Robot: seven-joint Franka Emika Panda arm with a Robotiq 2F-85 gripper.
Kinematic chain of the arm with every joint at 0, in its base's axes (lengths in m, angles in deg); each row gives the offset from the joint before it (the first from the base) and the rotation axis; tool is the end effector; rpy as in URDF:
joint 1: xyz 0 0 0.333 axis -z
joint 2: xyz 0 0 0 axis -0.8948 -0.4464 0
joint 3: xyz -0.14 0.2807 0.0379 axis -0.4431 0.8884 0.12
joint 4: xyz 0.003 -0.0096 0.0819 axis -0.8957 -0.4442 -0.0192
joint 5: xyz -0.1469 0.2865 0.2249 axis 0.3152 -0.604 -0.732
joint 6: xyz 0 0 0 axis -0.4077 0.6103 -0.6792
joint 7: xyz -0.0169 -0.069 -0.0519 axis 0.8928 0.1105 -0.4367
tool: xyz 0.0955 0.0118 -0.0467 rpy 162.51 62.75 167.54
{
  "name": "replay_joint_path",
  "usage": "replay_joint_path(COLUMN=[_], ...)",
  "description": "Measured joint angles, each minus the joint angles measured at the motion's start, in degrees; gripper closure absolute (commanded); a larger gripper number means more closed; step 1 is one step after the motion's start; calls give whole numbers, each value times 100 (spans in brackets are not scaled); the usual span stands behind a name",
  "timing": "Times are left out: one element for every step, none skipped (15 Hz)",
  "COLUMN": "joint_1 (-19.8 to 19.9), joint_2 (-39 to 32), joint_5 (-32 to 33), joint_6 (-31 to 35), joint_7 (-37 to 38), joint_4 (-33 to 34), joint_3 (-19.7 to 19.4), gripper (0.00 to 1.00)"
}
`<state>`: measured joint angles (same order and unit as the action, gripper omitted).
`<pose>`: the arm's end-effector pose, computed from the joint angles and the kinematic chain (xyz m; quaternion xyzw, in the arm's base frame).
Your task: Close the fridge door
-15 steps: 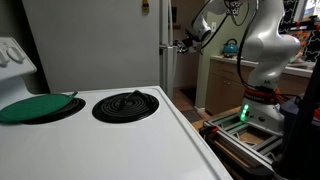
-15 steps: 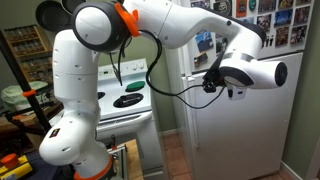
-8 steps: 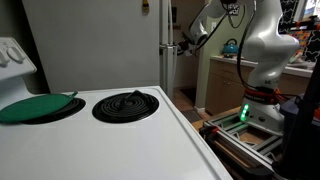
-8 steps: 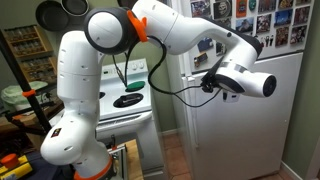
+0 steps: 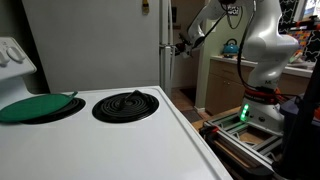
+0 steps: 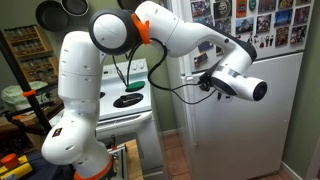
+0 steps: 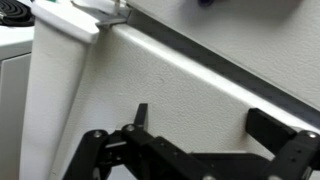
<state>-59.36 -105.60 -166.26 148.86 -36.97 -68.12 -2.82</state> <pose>0.6094 0.0222 0.3333 -0.6348 0.4083 0.3191 0.5732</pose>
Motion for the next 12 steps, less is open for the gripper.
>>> replay_joint_path(joint_1=[-14,-28,-43,-51,-62,-69,-69,-69,-70,-71,-73,-73], joint_2=[-17,-39,-62,-84,-108,-128,-143,-151,-155,-154,-154,-151], joint_5=[-74,-154,-229,-285,-338,-366,-382,-392,-393,-368,-320,-246], joint_6=[0,0,0,0,0,-4,-12,-16,-17,1,31,47], joint_7=[39,76,108,131,159,196,235,269,282,265,208,124], joint_4=[-6,-9,-9,-9,-8,-9,-9,-10,-10,-5,4,17], joint_3=[22,48,74,96,116,125,133,137,137,131,118,89], gripper=[0,0,0,0,0,0,0,0,0,0,0,0])
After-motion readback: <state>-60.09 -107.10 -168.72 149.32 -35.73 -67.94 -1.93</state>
